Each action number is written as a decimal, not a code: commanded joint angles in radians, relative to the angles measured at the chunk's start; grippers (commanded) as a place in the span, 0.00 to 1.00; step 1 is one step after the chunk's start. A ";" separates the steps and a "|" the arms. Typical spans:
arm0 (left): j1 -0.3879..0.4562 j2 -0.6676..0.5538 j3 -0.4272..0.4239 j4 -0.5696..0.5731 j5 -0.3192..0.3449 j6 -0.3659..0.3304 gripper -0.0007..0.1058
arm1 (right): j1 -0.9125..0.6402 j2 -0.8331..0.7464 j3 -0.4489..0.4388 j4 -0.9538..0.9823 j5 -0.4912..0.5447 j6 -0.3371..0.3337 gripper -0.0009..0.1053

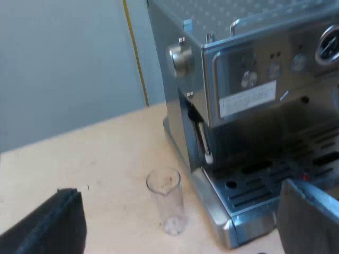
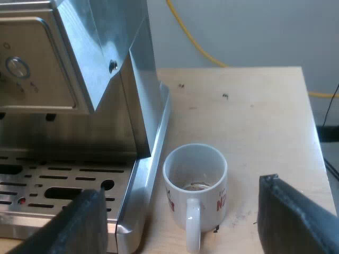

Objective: Grind coffee beans and then tamp

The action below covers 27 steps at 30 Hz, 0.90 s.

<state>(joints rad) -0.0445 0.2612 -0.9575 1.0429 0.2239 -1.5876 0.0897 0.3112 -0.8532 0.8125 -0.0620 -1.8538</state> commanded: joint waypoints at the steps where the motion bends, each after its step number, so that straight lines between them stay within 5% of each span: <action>1: 0.002 -0.043 -0.007 -0.008 -0.014 -0.009 0.75 | -0.006 -0.066 0.024 0.002 -0.010 -0.013 0.59; 16: 0.002 -0.245 -0.007 0.010 -0.014 -0.009 0.75 | -0.006 -0.362 0.141 0.000 -0.010 0.013 0.59; 27: 0.002 -0.318 -0.001 0.164 -0.011 -0.023 0.75 | -0.006 -0.364 0.179 0.000 -0.031 0.056 0.59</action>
<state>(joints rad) -0.0445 -0.0149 -0.9583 1.1998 0.2230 -1.5955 0.0897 -0.0058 -0.6692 0.8204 -0.0851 -1.7947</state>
